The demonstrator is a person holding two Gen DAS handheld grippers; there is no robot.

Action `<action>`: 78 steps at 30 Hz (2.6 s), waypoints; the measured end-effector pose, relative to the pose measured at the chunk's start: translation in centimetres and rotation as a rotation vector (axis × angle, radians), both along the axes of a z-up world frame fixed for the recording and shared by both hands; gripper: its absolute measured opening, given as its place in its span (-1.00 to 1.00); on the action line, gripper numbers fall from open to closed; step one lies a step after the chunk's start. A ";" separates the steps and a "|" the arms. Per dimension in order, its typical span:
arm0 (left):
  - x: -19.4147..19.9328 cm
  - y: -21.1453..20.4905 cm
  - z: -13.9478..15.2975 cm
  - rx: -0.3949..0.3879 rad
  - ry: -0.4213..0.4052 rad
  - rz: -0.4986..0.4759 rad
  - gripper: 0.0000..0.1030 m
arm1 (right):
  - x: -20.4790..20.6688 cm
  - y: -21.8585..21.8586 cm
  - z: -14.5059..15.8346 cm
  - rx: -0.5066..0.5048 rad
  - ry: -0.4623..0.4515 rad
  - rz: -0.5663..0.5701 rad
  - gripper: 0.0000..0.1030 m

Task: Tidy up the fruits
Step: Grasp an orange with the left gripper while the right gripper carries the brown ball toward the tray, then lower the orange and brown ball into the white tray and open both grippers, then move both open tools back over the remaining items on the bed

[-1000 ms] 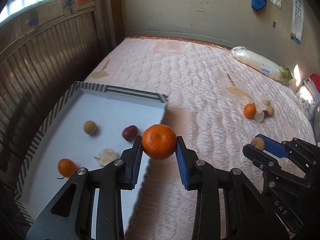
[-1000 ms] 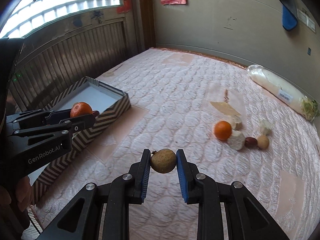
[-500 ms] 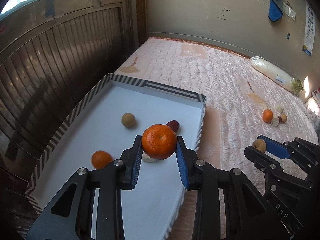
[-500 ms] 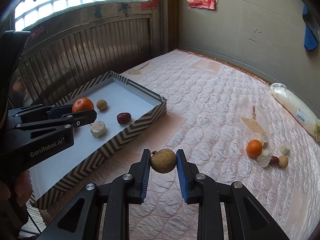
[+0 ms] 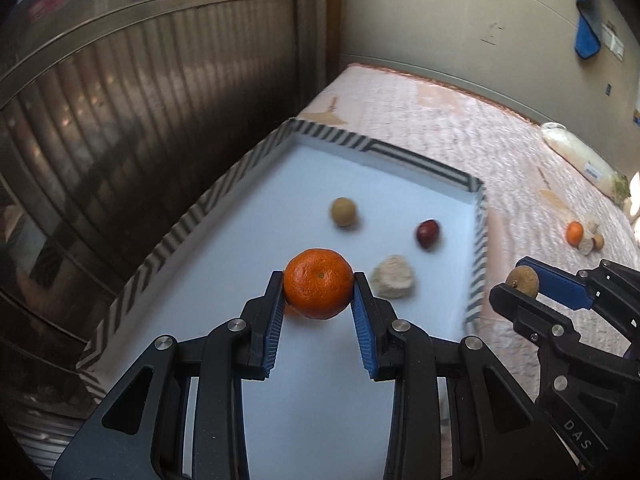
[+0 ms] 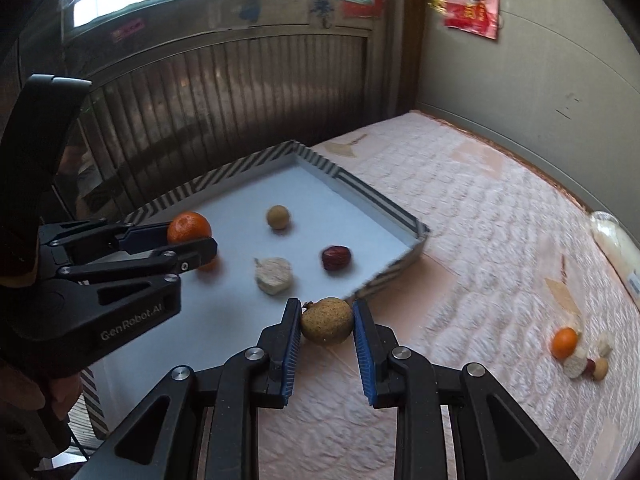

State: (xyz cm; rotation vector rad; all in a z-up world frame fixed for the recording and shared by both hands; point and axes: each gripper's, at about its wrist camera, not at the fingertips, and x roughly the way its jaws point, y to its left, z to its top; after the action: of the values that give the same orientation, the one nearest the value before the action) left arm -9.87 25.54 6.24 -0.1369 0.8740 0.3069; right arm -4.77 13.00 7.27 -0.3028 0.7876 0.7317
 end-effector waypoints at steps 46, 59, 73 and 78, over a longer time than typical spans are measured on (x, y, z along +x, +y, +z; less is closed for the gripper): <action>0.4 -0.6 0.4 0.021 0.004 0.021 0.13 | 0.0 0.9 -1.9 0.079 0.052 0.068 -0.38; 4.1 -9.7 1.2 0.005 -0.014 -0.157 0.13 | 1.6 -9.6 -1.0 0.072 0.039 -0.163 -0.35; 7.9 -18.3 0.7 -0.034 0.028 -0.333 0.13 | 3.6 -21.6 -1.7 0.061 0.061 -0.393 -0.31; 9.5 -20.7 0.2 -0.036 0.049 -0.368 0.13 | 5.2 -24.5 -2.5 0.067 0.090 -0.454 -0.31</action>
State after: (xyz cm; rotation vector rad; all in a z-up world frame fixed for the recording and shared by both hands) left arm -0.37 4.86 6.39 -0.0002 0.9342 -0.0492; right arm 0.47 -11.51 4.76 -0.0250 0.8767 0.3441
